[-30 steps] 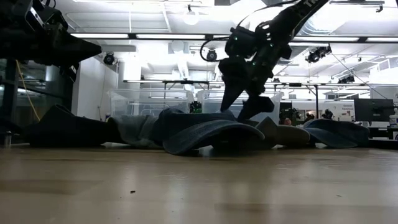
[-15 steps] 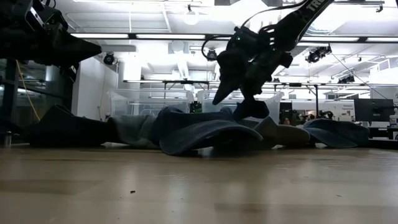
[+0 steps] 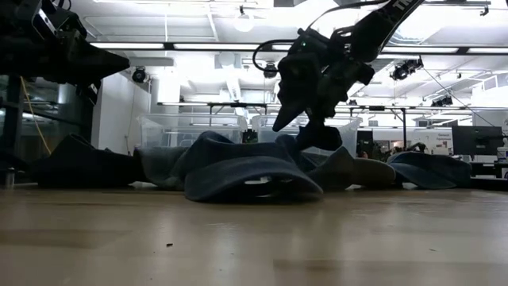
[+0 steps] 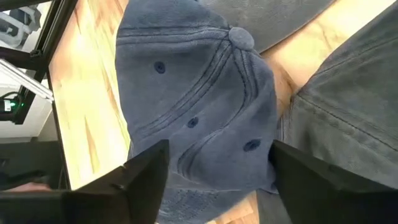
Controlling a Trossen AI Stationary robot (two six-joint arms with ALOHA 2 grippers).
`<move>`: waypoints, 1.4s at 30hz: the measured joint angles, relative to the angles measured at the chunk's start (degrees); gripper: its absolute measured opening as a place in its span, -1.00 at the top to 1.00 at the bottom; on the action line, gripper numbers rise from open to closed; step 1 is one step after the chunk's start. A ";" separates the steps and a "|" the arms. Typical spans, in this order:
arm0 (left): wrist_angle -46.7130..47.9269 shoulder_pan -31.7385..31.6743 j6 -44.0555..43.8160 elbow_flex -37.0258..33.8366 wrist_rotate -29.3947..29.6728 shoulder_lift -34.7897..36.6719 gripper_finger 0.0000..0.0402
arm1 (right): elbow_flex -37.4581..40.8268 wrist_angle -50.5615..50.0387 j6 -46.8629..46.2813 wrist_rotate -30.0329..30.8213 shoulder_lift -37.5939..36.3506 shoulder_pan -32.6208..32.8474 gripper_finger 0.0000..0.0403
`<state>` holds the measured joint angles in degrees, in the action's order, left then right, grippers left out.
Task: Pick and place caps into container
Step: Put the middle blue cap into the left transparent container
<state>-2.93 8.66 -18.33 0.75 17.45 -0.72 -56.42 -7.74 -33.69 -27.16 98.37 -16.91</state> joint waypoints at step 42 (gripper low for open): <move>0.01 -0.01 0.00 0.00 0.00 -0.01 0.99 | -0.07 -0.11 -1.46 3.08 -16.46 5.26 1.00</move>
<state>-2.92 8.64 -18.33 0.75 17.45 -0.73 -56.49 -7.86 -35.16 -24.08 81.90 -11.65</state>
